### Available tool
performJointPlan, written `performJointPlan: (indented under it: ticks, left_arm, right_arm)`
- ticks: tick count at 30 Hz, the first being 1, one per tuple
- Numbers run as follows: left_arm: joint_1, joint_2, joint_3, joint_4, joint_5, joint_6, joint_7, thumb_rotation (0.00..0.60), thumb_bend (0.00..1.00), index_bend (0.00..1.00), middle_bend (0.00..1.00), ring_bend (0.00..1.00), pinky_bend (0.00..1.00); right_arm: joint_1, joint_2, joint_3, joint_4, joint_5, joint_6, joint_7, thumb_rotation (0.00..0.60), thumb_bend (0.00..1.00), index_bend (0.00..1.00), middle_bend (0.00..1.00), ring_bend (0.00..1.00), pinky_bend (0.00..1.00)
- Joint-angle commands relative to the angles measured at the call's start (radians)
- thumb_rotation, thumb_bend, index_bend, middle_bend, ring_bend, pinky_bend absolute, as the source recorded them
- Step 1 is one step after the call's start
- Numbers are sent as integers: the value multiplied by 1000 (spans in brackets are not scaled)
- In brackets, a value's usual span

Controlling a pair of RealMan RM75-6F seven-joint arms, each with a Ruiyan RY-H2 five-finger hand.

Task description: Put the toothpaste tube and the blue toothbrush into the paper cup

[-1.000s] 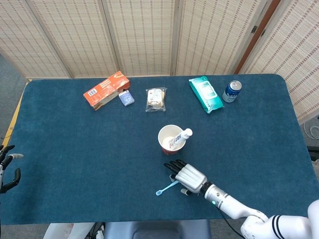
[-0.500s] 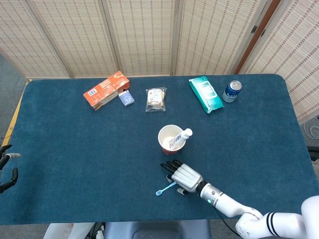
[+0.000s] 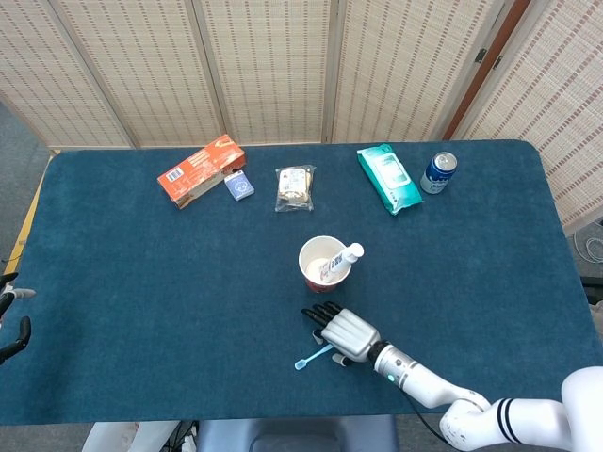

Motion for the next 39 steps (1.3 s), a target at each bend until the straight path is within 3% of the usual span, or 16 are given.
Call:
performJointPlan:
  ticks: [1, 39]
  left_arm:
    - [0, 1, -1, 0, -1, 0, -1, 600, 523, 316, 155, 77, 162]
    - [4, 9, -6, 1, -3, 2, -17, 600, 523, 317, 155, 77, 164]
  right_arm:
    - [4, -4, 0, 4, 4, -3, 1, 600, 246, 441, 0, 0, 119]
    - [32, -31, -10, 22, 49, -19, -20, 600, 309, 543, 0, 0, 120]
